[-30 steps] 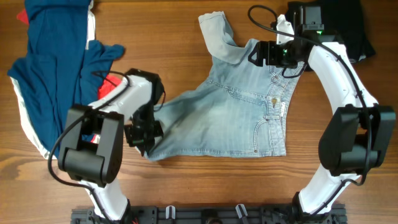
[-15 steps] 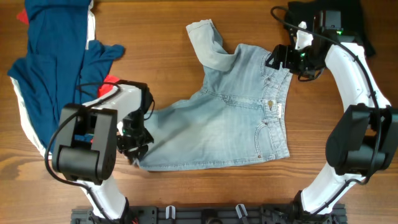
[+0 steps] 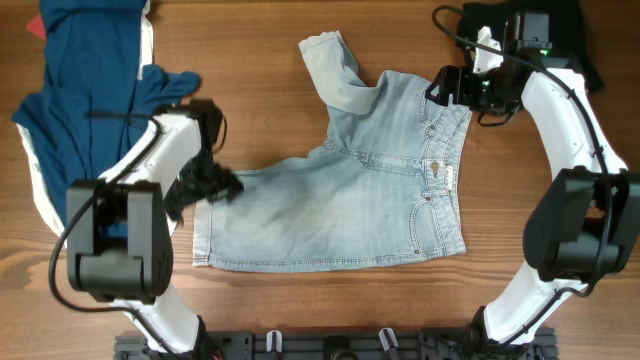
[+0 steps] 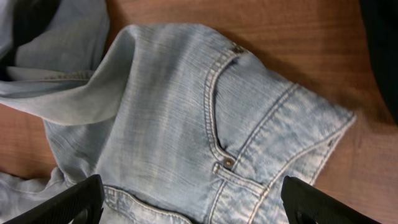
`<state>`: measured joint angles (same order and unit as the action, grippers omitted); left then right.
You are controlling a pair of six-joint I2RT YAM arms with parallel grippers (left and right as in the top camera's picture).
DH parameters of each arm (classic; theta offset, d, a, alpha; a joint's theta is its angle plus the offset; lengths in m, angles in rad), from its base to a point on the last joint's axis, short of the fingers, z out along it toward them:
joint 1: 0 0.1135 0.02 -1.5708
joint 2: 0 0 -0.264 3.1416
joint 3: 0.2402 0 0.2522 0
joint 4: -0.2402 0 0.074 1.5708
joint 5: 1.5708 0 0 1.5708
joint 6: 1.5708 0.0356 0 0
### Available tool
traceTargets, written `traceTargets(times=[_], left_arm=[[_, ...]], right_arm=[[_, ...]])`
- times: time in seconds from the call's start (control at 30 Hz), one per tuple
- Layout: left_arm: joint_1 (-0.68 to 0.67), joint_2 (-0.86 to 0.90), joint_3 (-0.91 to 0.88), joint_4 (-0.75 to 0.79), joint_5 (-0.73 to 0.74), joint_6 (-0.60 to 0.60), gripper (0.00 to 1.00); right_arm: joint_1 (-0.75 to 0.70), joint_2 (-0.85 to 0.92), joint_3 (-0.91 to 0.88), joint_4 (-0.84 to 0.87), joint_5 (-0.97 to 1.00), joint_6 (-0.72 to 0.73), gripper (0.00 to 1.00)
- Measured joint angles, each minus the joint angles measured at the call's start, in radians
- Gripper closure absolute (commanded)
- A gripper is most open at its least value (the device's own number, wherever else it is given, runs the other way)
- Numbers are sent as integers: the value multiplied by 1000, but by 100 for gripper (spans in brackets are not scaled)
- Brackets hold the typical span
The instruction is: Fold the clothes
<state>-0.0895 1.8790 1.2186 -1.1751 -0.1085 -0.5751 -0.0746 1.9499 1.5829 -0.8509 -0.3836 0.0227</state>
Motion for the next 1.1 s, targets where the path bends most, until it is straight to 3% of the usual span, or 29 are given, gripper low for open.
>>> traceTargets(times=[0.23,0.47,0.67,1.0,1.1], left_arm=[[-41,-45,119,291,38,160,0],[-33,-45,126,547,104,174,0],[61,-45,126,515,114,160,0],[201,-45,126,437,114,159,0],[208,-45,126,417,114,159,0]], right_arm=[[39,0,0,37,-33,-37,11],[164,0,2,170,-25,-108,12],[304,0,4,308,38,-206,20],[387,114,10,507,67,-264,32],[390,162,10,497,71,-266,51]])
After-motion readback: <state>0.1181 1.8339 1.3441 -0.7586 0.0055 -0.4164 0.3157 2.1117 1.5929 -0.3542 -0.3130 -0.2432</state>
